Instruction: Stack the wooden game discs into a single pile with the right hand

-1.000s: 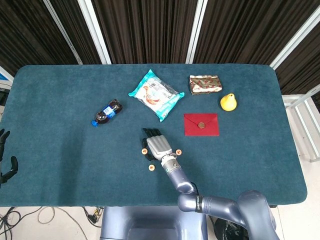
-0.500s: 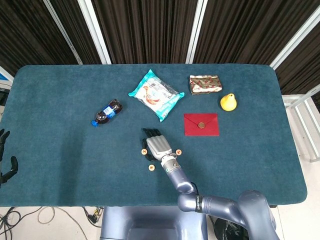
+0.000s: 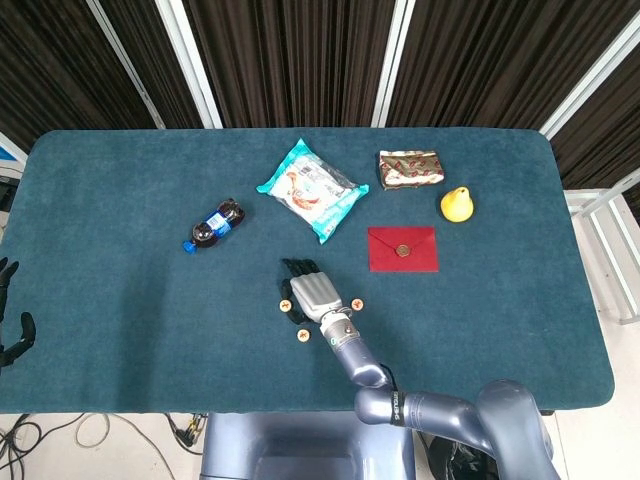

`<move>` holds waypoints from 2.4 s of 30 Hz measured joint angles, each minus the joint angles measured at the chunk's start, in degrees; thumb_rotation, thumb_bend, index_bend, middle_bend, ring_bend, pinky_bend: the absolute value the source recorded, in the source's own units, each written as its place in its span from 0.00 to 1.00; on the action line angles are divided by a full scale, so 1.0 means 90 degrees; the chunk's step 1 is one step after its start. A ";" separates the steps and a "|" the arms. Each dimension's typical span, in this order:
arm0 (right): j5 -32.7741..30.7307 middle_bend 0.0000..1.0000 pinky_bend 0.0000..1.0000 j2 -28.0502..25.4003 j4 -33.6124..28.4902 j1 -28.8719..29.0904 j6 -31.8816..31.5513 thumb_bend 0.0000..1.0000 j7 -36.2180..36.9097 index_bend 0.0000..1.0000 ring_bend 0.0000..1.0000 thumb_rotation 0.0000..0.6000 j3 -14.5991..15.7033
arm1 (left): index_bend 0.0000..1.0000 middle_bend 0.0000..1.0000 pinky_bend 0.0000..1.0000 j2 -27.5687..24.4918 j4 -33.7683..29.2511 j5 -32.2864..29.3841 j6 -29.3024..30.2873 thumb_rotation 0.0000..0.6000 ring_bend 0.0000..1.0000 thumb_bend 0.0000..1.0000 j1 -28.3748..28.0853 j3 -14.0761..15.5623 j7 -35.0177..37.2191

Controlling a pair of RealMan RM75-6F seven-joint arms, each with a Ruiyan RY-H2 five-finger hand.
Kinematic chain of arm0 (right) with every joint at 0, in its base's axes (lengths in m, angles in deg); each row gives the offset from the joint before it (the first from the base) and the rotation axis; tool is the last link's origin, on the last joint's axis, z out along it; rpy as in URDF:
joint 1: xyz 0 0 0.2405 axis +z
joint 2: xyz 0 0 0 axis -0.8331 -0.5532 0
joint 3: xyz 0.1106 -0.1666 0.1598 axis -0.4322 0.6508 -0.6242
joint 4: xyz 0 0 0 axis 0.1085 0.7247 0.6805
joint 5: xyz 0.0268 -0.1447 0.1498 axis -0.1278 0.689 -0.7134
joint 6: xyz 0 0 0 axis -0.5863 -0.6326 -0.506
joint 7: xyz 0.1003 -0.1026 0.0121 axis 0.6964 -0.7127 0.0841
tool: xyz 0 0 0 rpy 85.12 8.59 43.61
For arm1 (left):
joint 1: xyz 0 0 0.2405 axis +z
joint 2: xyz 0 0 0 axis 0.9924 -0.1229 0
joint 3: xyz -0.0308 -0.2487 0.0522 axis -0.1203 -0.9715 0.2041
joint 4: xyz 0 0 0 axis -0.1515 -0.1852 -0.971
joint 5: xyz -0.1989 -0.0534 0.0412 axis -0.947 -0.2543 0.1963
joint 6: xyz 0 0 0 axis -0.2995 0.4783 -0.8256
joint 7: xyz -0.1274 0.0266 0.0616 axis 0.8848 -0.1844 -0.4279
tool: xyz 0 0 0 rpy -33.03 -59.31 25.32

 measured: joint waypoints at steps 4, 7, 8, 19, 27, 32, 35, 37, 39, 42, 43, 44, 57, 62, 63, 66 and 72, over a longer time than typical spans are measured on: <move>-0.0013 0.00 0.00 -0.0145 -0.0207 -0.0019 -0.0044 0.44 -0.0038 0.57 0.00 1.00 -0.0031 | 0.06 0.00 0.00 -0.0001 0.0001 0.0001 0.0010 1.00 0.00 0.58 0.0004 -0.0002 0.0006; -0.0042 0.00 0.00 -0.0326 -0.0454 -0.0054 -0.0091 0.44 -0.0094 0.57 0.00 1.00 -0.0045 | 0.06 0.00 0.00 -0.0002 -0.0001 0.0007 0.0024 1.00 0.00 0.58 0.0010 -0.0002 0.0007; -0.0052 0.00 0.00 -0.0395 -0.0545 -0.0068 -0.0109 0.44 -0.0116 0.57 0.00 1.00 -0.0046 | 0.06 0.00 0.00 -0.0001 -0.0001 0.0008 0.0028 1.00 0.00 0.58 0.0012 -0.0003 0.0007; -0.0320 0.00 0.00 -0.1788 -0.2186 -0.0406 -0.0301 0.44 -0.0547 0.57 0.00 1.00 0.0196 | 0.06 0.00 0.00 0.0003 -0.0003 0.0005 0.0045 1.00 0.00 0.58 0.0015 -0.0015 -0.0013; -0.0240 0.00 0.00 -0.2485 -0.2819 -0.0766 -0.0601 0.44 -0.0548 0.57 0.00 1.00 0.0579 | 0.06 0.00 0.00 0.0002 -0.0007 -0.0006 0.0066 1.00 0.00 0.58 0.0025 -0.0025 -0.0007; -0.0228 0.00 0.00 -0.2572 -0.2737 -0.0865 -0.0607 0.44 -0.0382 0.57 0.00 1.00 0.0689 | 0.06 0.00 0.00 0.0006 -0.0009 0.0016 0.0077 1.00 0.00 0.58 0.0027 -0.0017 -0.0026; -0.0291 0.00 0.00 -0.2588 -0.2625 -0.0878 -0.0551 0.44 -0.0306 0.57 0.00 1.00 0.0729 | 0.06 0.00 0.00 0.0011 -0.0009 0.0010 0.0077 1.00 0.00 0.58 0.0028 -0.0020 -0.0031; -0.0298 0.00 0.00 -0.2581 -0.2559 -0.0892 -0.0533 0.44 -0.0259 0.57 0.00 1.00 0.0764 | 0.06 0.00 0.00 0.0011 -0.0010 0.0000 0.0067 1.00 0.00 0.58 0.0025 -0.0022 -0.0032; -0.0291 0.00 0.00 -0.2565 -0.2498 -0.0907 -0.0533 0.44 -0.0228 0.57 0.00 1.00 0.0795 | 0.06 0.00 0.00 0.0010 -0.0009 0.0001 0.0066 1.00 0.00 0.58 0.0025 -0.0021 -0.0036; -0.0215 0.00 0.00 -0.2516 -0.2381 -0.0942 -0.0568 0.44 -0.0181 0.57 0.00 1.00 0.0859 | 0.06 0.00 0.00 0.0011 -0.0009 0.0014 0.0073 1.00 0.00 0.58 0.0025 -0.0020 -0.0039; -0.0175 0.00 0.00 -0.2495 -0.2343 -0.0960 -0.0585 0.44 -0.0150 0.57 0.00 1.00 0.0879 | 0.06 0.00 0.00 0.0011 -0.0009 0.0015 0.0073 1.00 0.00 0.58 0.0024 -0.0020 -0.0039; -0.0149 0.00 0.00 -0.2482 -0.2327 -0.0972 -0.0592 0.44 -0.0119 0.57 0.00 1.00 0.0891 | 0.06 0.00 0.00 0.0012 -0.0009 0.0015 0.0070 1.00 0.00 0.58 0.0023 -0.0019 -0.0040; 0.0211 0.00 0.00 -0.2389 -0.2215 -0.1101 -0.0694 0.44 0.0086 0.57 0.00 1.00 0.1015 | 0.06 0.00 0.00 0.0009 -0.0017 0.0020 0.0064 1.00 0.00 0.58 0.0024 -0.0011 -0.0062; 0.0191 0.00 0.00 -0.2352 -0.2105 -0.1116 -0.0628 0.44 0.0118 0.57 0.00 1.00 0.1033 | 0.06 0.00 0.00 0.0007 -0.0013 0.0017 0.0076 1.00 0.00 0.58 0.0027 -0.0019 -0.0065; 0.0186 0.00 0.00 -0.2344 -0.2080 -0.1119 -0.0622 0.44 0.0123 0.57 0.00 1.00 0.1035 | 0.06 0.00 0.00 0.0007 -0.0012 0.0017 0.0076 1.00 0.00 0.58 0.0026 -0.0019 -0.0065; 0.0183 0.00 0.00 -0.2320 -0.2018 -0.1140 -0.0601 0.44 0.0151 0.57 0.00 1.00 0.1046 | 0.06 0.00 0.00 0.0008 -0.0009 0.0020 0.0074 1.00 0.00 0.58 0.0025 -0.0018 -0.0066; 0.0153 0.00 0.00 -0.2306 -0.1943 -0.1163 -0.0536 0.44 0.0177 0.57 0.00 1.00 0.1057 | 0.06 0.00 0.00 0.0011 -0.0006 0.0020 0.0074 1.00 0.00 0.58 0.0025 -0.0017 -0.0081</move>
